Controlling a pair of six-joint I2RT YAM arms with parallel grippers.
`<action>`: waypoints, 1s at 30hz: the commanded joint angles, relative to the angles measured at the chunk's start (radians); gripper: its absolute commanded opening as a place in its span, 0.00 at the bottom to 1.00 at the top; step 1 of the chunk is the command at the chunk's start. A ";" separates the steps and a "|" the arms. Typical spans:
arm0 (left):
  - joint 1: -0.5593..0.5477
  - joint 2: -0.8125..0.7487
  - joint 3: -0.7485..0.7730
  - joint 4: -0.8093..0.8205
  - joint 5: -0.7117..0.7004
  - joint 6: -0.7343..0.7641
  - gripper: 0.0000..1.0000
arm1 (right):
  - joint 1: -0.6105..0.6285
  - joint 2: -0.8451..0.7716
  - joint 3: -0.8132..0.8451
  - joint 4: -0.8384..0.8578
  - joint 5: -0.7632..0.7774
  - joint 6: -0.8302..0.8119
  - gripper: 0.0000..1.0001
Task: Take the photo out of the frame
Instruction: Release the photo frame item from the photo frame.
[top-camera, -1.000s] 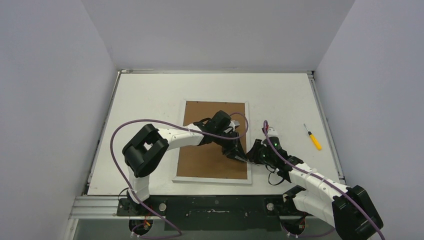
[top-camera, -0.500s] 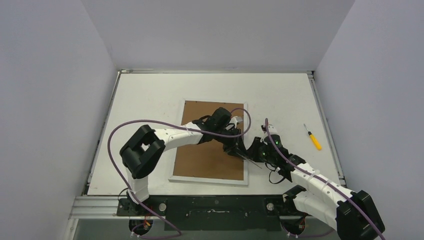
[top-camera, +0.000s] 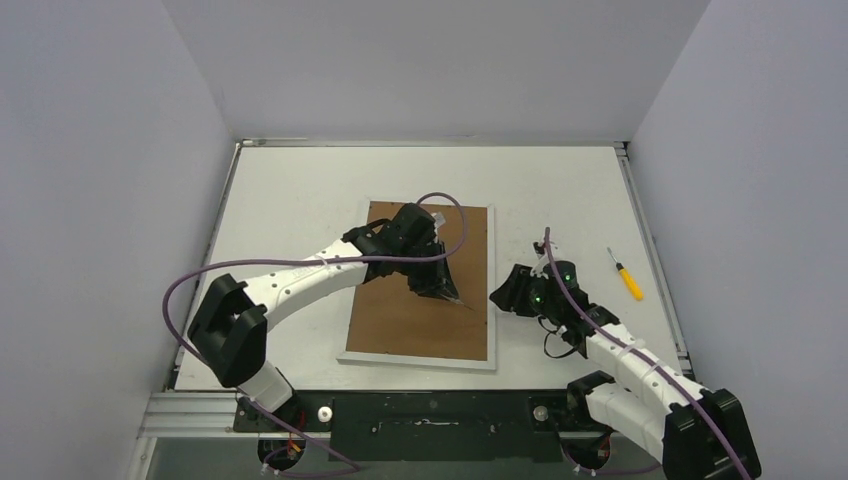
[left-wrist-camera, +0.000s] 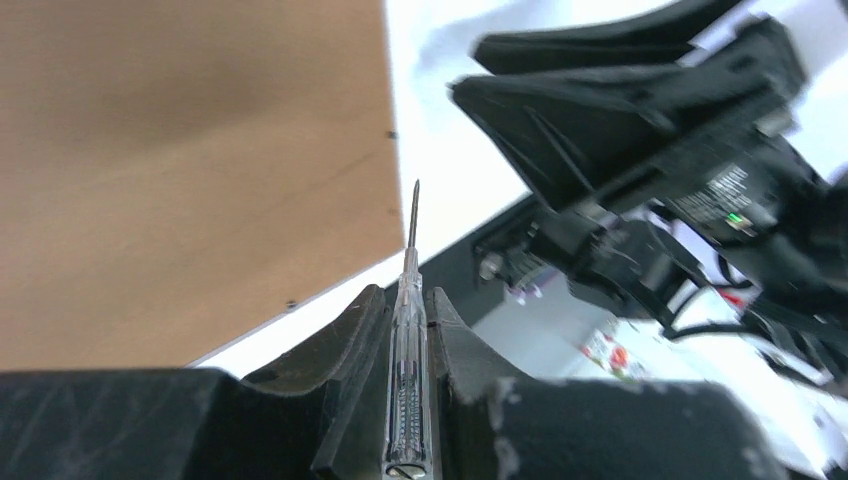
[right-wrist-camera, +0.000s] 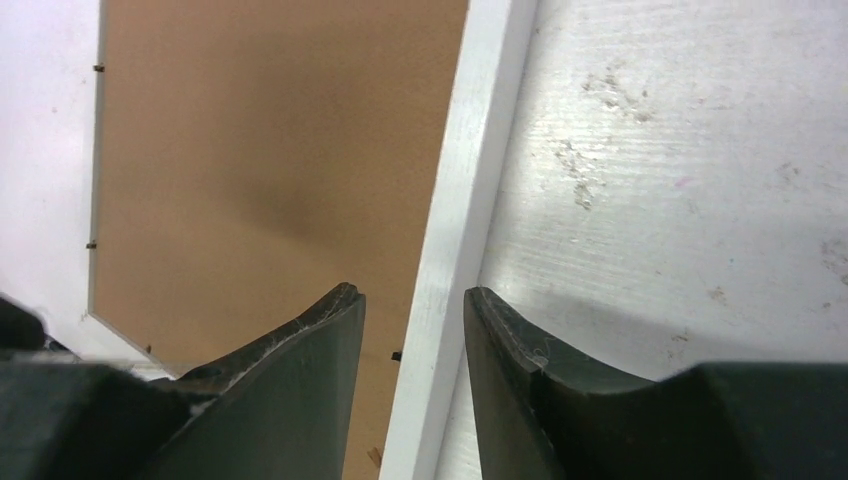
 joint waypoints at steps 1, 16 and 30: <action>-0.006 -0.073 0.011 -0.132 -0.257 -0.008 0.00 | -0.013 0.026 -0.014 0.150 -0.078 0.011 0.43; 0.185 -0.486 -0.192 -0.239 -0.603 0.001 0.00 | 0.031 0.303 0.021 0.312 -0.039 0.053 0.42; 0.493 -0.730 -0.402 -0.106 -0.293 0.149 0.00 | 0.238 0.558 0.166 0.502 0.028 0.158 0.35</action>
